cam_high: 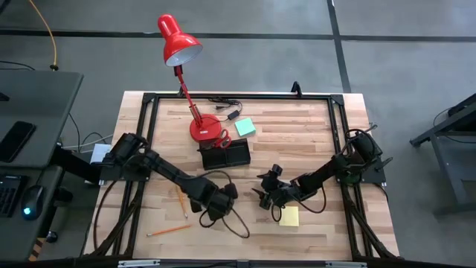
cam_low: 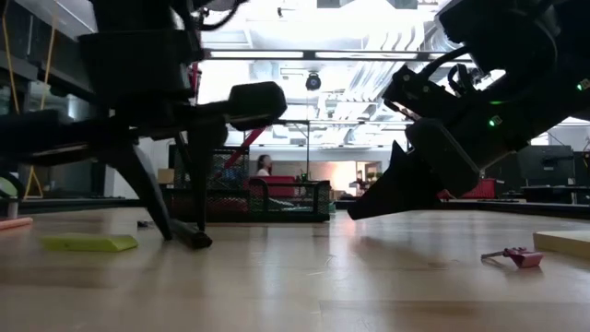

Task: Pick and place office supplies into organizer
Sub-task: Put the black pen in the desk organizer

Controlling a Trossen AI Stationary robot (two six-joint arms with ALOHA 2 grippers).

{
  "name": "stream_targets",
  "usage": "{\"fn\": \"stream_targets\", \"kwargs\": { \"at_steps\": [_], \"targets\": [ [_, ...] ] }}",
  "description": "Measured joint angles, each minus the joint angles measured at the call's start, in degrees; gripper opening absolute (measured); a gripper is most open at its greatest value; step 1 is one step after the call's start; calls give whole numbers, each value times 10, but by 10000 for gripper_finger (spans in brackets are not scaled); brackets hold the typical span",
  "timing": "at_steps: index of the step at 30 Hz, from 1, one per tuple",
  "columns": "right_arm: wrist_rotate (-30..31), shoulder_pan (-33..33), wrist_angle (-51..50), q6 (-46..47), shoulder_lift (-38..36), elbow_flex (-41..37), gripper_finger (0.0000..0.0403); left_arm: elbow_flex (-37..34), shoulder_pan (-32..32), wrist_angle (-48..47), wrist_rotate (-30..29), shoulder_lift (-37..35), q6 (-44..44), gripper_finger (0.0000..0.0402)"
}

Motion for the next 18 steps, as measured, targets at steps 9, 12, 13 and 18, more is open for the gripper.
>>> {"fn": "stream_targets", "kwargs": {
  "at_steps": [9, 12, 13, 18],
  "targets": [
    [16, 0, -2, 0, 0, 0, 259, 0, 29, -2, 51, 14, -2, 48],
    [17, 0, -2, 0, 0, 0, 259, 0, 29, 4, 49, 14, -2, 12],
    [17, 0, -2, 0, 0, 0, 259, 0, 29, 7, 50, 14, -3, 10],
    [19, 0, -2, 0, 0, 0, 259, -1, 28, 19, 51, 14, -13, 5]
  ]
}}
